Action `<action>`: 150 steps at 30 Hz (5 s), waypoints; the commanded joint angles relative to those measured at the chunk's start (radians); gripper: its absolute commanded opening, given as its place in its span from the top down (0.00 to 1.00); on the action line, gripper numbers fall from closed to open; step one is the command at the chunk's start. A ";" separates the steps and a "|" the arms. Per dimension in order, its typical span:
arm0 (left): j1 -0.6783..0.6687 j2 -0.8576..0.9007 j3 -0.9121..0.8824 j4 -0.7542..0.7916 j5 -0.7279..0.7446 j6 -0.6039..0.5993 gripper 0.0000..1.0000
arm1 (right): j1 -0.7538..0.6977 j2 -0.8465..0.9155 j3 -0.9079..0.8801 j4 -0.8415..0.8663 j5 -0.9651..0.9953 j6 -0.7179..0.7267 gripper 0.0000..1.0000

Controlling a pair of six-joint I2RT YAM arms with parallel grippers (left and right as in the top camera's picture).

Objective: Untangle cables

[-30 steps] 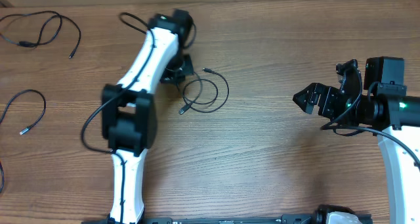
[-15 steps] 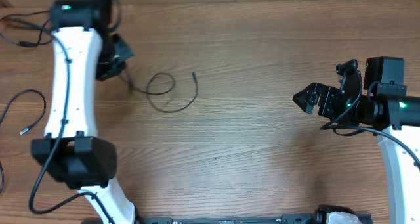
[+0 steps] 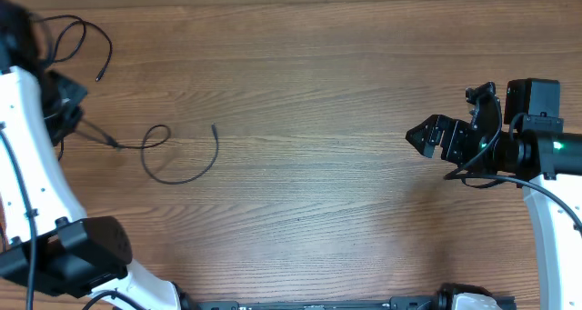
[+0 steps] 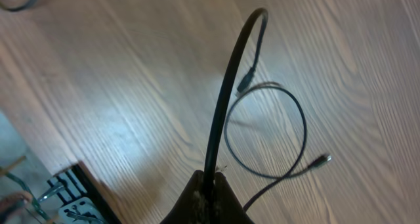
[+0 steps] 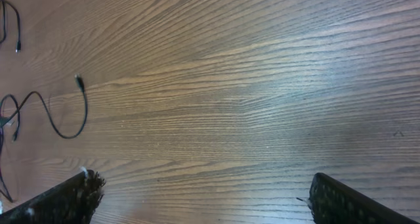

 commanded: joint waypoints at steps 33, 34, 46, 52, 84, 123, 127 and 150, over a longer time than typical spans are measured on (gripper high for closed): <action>0.100 -0.024 -0.346 0.129 0.134 0.111 0.95 | -0.003 0.000 0.025 0.003 0.010 0.000 0.00; 0.092 -0.024 -0.365 0.144 0.143 0.111 0.95 | -0.003 0.000 0.025 0.003 0.010 0.000 0.00; 0.086 -0.024 -0.684 0.443 0.215 0.111 0.88 | -0.003 0.000 0.025 0.003 0.010 0.000 0.00; 0.086 -0.024 -0.809 0.572 0.202 0.111 0.67 | -0.003 0.000 0.025 0.003 0.010 0.000 0.00; 0.085 -0.024 -1.116 0.880 0.052 0.099 0.00 | -0.003 0.000 0.025 0.003 0.010 0.000 0.00; 0.085 -0.024 -0.739 0.843 -0.402 0.480 0.87 | -0.003 0.000 0.025 0.003 0.010 0.000 0.00; 0.085 -0.024 -0.710 0.824 -0.182 0.481 0.23 | -0.003 0.000 0.025 0.003 0.010 0.000 0.00; -0.063 -0.023 -0.718 0.679 0.888 0.609 0.00 | -0.003 0.000 0.025 0.003 0.010 0.000 0.00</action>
